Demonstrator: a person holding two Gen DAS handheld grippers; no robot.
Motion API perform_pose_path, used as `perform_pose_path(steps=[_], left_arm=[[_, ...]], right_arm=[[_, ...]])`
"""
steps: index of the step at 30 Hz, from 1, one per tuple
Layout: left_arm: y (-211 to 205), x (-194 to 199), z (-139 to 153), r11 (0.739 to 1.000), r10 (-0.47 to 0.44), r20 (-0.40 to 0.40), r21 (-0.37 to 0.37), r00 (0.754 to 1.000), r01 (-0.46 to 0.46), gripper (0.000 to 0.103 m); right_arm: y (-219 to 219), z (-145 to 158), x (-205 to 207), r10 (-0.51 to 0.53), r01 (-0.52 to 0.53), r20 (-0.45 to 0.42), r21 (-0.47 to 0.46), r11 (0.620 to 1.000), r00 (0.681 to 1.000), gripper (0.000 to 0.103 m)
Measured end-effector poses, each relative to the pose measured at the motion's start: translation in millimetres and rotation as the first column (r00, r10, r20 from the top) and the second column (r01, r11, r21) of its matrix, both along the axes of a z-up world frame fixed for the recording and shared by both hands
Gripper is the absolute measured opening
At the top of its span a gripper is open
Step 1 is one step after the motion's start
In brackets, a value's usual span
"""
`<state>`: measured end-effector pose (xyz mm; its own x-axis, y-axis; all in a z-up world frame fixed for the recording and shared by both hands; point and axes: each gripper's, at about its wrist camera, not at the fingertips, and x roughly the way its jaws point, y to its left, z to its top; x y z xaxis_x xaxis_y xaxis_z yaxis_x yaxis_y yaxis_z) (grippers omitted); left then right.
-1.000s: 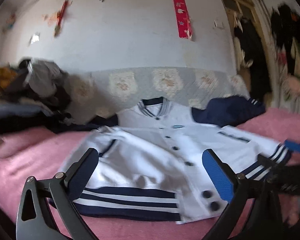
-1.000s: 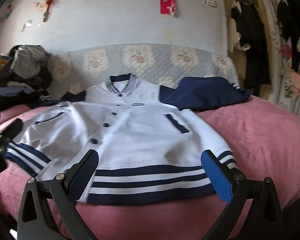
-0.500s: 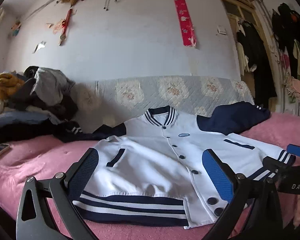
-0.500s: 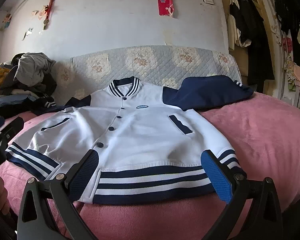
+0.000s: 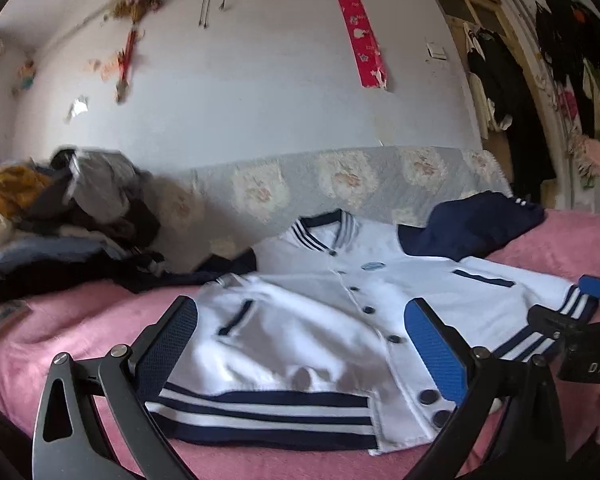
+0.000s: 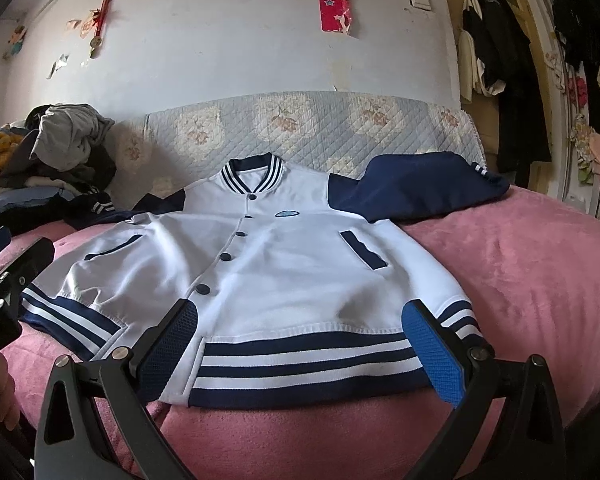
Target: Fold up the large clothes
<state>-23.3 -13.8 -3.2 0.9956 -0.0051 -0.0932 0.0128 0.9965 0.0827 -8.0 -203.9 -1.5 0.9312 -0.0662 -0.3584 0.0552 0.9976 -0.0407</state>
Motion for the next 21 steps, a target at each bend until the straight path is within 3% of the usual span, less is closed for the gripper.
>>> perform_pose_path(steps=[4,7,9,11,16,21], left_arm=[[5,3,0,0.999,-0.015,-0.011,-0.039,1.0,0.014,0.103],[7,5,-2,1.0,0.009,-0.016,-0.024,1.0,-0.009,0.103],[5,12,-3,0.999,0.046,-0.064,-0.003,0.997,-0.047,0.103],[5,23,-6,1.0,0.021,-0.144,-0.006,0.989,-0.022,0.103],[12,22,-7,0.999,0.015,-0.143,-0.039,0.99,-0.021,0.103],[22,14,-3,0.997,0.025,-0.089,-0.076,0.996,-0.032,0.103]], right_arm=[[0,-2,2,0.004,-0.004,-0.004,0.008,1.0,1.0,0.103],[-1,-4,3,-0.005,0.005,0.001,0.028,1.0,1.0,0.103],[-3,-6,5,-0.017,0.018,-0.003,0.037,0.999,1.0,0.103],[-3,-8,4,-0.02,0.02,-0.002,0.034,0.999,1.0,0.103],[-2,-7,1,0.001,-0.001,0.004,0.046,0.999,1.0,0.103],[-1,-2,-2,0.013,-0.014,0.03,0.05,0.999,0.999,0.103]])
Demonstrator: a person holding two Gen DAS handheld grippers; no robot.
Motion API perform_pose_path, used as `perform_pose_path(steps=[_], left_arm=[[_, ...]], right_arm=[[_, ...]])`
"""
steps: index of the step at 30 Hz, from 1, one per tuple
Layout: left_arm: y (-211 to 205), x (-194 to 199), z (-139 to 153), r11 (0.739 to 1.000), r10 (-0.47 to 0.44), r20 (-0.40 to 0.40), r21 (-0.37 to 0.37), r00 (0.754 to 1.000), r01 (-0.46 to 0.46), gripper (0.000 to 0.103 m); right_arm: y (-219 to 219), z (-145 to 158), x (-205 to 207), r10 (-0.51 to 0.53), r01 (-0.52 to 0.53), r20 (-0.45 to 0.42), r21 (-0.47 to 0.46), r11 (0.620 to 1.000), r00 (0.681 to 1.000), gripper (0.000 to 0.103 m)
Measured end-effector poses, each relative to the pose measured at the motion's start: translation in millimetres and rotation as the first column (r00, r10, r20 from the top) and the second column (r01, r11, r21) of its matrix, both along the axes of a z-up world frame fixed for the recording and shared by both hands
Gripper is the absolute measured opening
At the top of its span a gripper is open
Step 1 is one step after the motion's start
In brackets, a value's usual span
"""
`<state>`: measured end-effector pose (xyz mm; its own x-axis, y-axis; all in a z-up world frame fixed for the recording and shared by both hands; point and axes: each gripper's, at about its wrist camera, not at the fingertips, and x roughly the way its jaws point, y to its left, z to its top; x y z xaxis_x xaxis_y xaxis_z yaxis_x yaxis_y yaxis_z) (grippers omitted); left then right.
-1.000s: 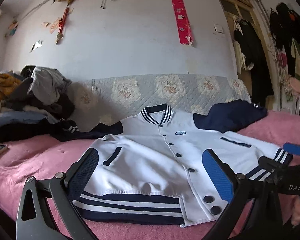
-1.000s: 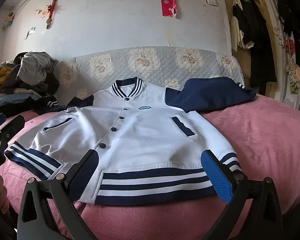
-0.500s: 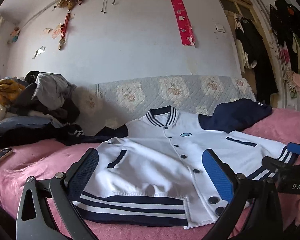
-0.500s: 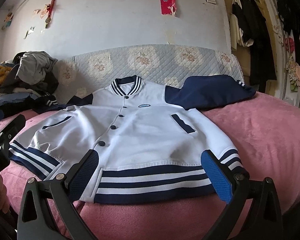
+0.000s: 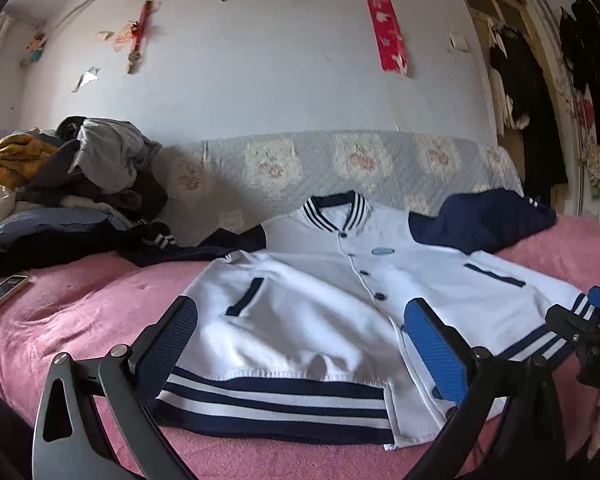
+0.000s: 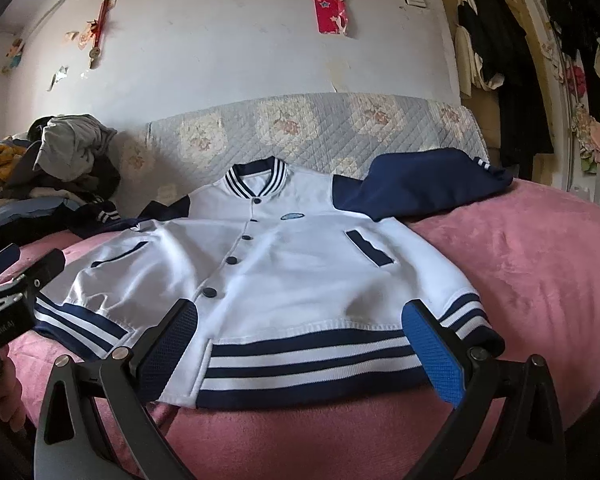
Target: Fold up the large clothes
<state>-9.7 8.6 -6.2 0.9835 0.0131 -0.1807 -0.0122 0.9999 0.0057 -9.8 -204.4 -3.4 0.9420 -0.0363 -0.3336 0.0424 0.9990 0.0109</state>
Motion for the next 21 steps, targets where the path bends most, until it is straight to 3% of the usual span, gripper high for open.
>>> perform_pose_path(steps=[11,13,16,17,21], left_arm=[[-3,-4,7,1.0,-0.013,0.055,0.018,0.998,0.012,0.103],[-4,-2,5,1.0,-0.019,0.023,0.021,1.0,0.019,0.103],[-9,13,-9,1.0,-0.014,-0.122,0.015,0.992,0.016,0.103],[-9,14,-13,1.0,-0.026,-0.129,0.009,0.991,0.028,0.103],[-8,4,-7,0.999,0.017,-0.032,0.045,0.999,-0.015,0.103]], right_arm=[[-1,1,6,0.014,-0.014,-0.016,0.012,1.0,1.0,0.103],[0,1,7,0.015,-0.015,-0.016,0.01,1.0,1.0,0.103],[2,2,6,0.016,-0.016,-0.006,0.002,1.0,1.0,0.103],[3,4,7,0.013,-0.013,-0.001,-0.002,1.0,1.0,0.103],[2,9,8,0.002,-0.002,0.013,0.007,1.0,1.0,0.103]])
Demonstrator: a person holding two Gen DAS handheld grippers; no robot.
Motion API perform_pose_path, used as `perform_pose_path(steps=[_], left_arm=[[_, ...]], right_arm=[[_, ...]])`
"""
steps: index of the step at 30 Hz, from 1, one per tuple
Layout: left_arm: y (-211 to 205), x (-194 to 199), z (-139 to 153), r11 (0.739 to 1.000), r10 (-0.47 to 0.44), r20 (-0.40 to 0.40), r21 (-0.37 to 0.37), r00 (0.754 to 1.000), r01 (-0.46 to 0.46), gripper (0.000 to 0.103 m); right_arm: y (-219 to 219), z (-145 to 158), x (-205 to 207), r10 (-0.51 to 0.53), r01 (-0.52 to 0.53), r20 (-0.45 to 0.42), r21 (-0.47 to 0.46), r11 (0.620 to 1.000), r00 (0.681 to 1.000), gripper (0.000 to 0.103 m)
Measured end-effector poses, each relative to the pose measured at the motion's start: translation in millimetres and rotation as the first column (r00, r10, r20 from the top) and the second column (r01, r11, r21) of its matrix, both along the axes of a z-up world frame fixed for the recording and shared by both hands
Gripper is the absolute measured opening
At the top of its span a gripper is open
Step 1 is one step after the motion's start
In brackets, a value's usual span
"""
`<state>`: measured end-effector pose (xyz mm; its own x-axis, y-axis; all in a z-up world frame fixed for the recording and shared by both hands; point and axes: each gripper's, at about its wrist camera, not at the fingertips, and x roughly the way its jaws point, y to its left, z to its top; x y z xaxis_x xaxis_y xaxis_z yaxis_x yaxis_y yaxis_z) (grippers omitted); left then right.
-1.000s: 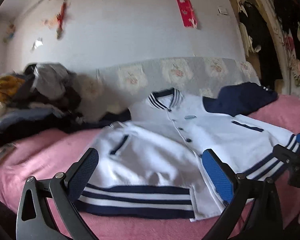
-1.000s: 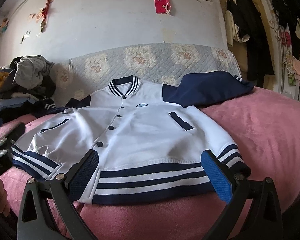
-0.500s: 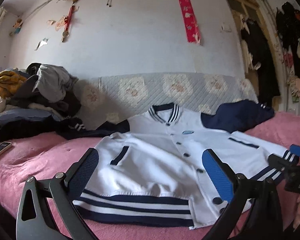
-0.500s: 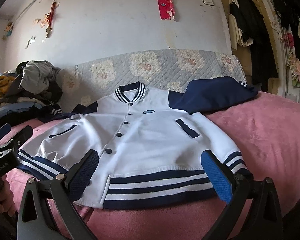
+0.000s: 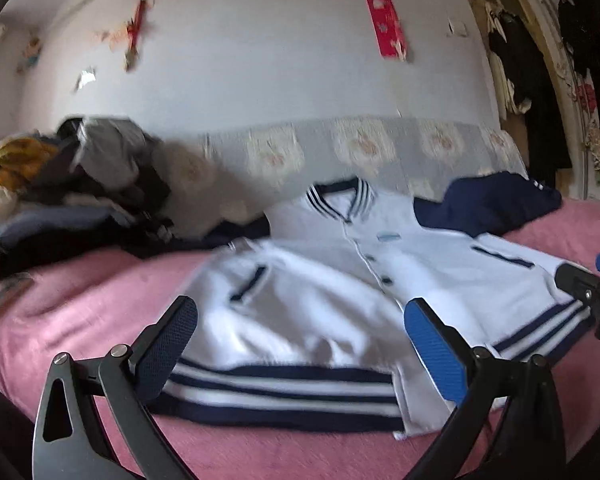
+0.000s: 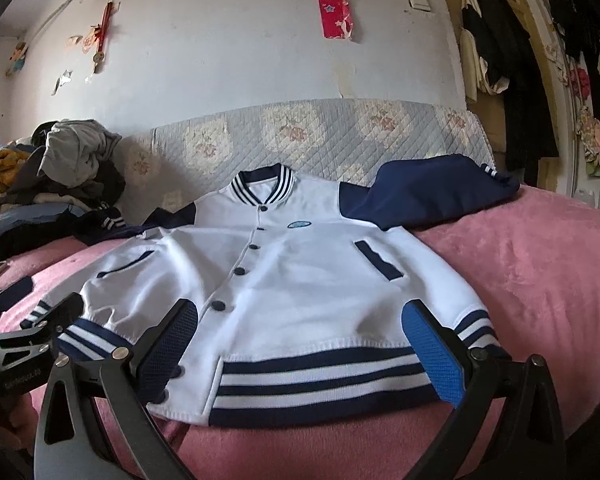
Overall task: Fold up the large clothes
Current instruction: 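Grasp the striped hem with both grippers and lift it toward the collar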
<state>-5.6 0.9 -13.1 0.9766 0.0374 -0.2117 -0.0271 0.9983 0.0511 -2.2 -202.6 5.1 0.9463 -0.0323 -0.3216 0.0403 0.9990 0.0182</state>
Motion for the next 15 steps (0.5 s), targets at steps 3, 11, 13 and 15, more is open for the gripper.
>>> perform_pose_path(steps=[3,11,13,15], left_arm=[[0,-2,3,1.0,-0.023,0.017,-0.019,1.0,0.024,0.103],[-21,2,-15,0.993,-0.114,-0.116,0.019,0.987,0.117,0.103],[-16,1,-13,0.99,-0.14,-0.108,-0.013,0.984,0.139,0.103],[-12,2,-10,0.991,-0.135,-0.113,-0.037,0.984,0.132,0.103]], right_arm=[[-2,-2,-2,0.0,0.001,-0.01,0.013,1.0,1.0,0.1],[-7,-5,-5,-0.067,0.066,-0.041,-0.025,0.997,0.997,0.099],[-13,-7,-4,-0.054,0.055,-0.058,0.015,0.998,0.997,0.099],[-16,-8,-5,-0.038,0.041,-0.064,0.037,0.998,0.997,0.099]])
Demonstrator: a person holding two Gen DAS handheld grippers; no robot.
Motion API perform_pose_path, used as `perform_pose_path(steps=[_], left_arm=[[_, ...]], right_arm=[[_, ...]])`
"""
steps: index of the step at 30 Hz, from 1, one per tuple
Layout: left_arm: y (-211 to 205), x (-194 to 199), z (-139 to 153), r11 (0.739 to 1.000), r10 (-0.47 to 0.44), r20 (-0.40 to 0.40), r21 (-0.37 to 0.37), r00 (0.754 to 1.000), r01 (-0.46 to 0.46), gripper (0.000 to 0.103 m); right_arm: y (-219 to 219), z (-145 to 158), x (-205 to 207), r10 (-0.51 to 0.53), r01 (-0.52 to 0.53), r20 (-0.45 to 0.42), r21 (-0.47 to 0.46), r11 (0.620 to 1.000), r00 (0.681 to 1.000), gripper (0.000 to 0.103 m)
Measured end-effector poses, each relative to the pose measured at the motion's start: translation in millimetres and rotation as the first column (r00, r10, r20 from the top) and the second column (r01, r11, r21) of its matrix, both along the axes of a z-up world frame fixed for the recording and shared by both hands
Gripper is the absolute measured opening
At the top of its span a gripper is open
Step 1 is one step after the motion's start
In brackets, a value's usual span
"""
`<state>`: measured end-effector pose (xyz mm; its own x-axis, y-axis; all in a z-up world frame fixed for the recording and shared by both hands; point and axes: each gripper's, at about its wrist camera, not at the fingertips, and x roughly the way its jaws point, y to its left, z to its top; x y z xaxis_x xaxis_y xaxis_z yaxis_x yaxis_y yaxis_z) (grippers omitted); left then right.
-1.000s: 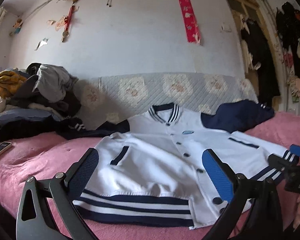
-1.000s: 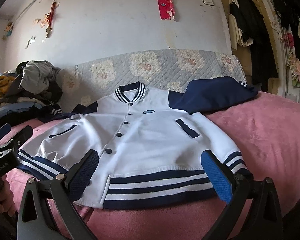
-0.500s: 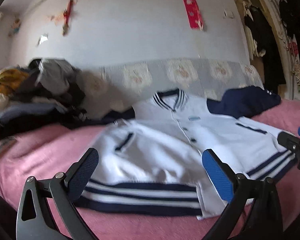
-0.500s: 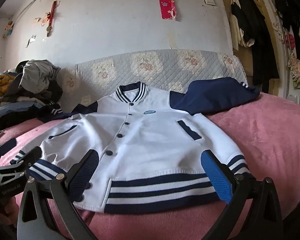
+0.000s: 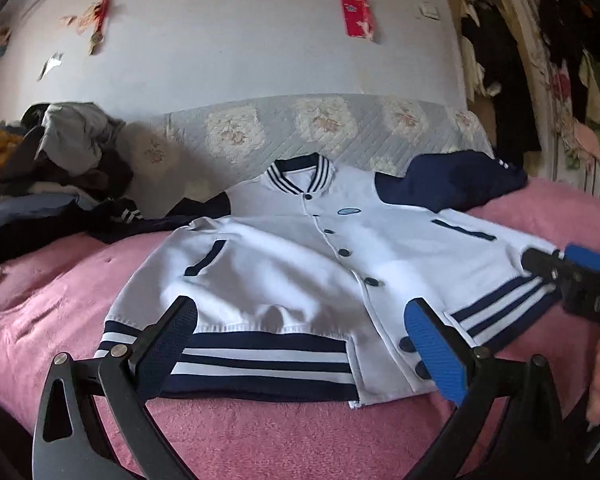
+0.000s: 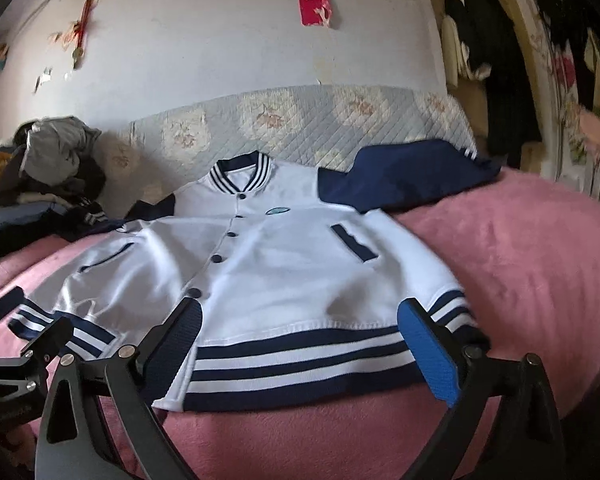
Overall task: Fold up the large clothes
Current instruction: 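Grasp the striped hem with both grippers and lift it toward the collar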
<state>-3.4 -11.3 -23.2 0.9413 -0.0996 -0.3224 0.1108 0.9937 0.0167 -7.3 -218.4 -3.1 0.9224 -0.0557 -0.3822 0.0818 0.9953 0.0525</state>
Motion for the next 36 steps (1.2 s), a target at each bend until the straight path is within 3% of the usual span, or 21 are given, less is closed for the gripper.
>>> perform_pose_path(steps=[3,6,9,12,18,21,24,28,30,31,33,34,36], left_arm=[[5,5,-7,0.997,0.082,-0.071,-0.006,0.994,-0.082,0.091],[16,3,-23,0.981,0.181,-0.133,-0.048,0.974,-0.189,0.09],[24,11,-34,0.978,0.146,-0.217,-0.117,0.965,-0.174,0.086],[31,8,-38,0.966,0.143,-0.25,-0.176,0.958,-0.19,0.086],[30,-1,-43,0.942,0.094,-0.32,-0.277,0.943,-0.188,0.085],[38,2,-42,0.925,0.106,-0.367,-0.306,0.924,-0.227,0.07],[43,5,-42,0.913,0.086,-0.369,-0.342,0.925,-0.221,0.07],[49,27,-45,0.918,0.054,-0.33,-0.354,0.943,-0.177,0.071],[49,32,-45,0.916,0.075,-0.316,-0.354,0.946,-0.191,0.072],[48,34,-45,0.919,0.082,-0.308,-0.344,0.948,-0.192,0.072],[42,32,-47,0.948,0.086,-0.292,-0.27,0.953,-0.169,0.071],[40,29,-47,0.956,0.098,-0.279,-0.239,0.955,-0.168,0.065],[49,29,-43,0.943,0.135,-0.276,-0.259,0.952,-0.209,0.049]], right_arm=[[2,-4,0,-0.003,0.003,-0.016,-0.013,1.0,1.0,0.099],[7,-11,6,-0.061,0.057,-0.061,-0.059,0.997,0.996,0.099],[2,-16,6,-0.017,0.018,-0.082,0.01,1.0,0.996,0.099],[-2,-19,3,0.01,-0.003,-0.091,0.077,0.997,0.996,0.099],[-7,-37,-3,-0.019,0.041,-0.159,0.134,0.99,0.987,0.095],[-12,-40,-10,-0.06,0.076,-0.145,0.112,0.991,0.988,0.095],[-16,-40,-3,-0.027,0.052,-0.158,0.156,0.986,0.987,0.095],[-28,-40,10,0.024,0.019,-0.162,0.262,0.965,0.986,0.095],[-30,-40,16,-0.012,0.058,-0.177,0.26,0.964,0.984,0.085],[-27,-41,20,-0.068,0.108,-0.194,0.206,0.973,0.979,0.067],[-22,-42,28,-0.103,0.13,-0.204,0.127,0.983,0.974,0.059],[-24,-40,29,-0.103,0.132,-0.203,0.134,0.982,0.974,0.056],[-37,-36,30,-0.094,0.142,-0.211,0.222,0.965,0.973,0.042]])
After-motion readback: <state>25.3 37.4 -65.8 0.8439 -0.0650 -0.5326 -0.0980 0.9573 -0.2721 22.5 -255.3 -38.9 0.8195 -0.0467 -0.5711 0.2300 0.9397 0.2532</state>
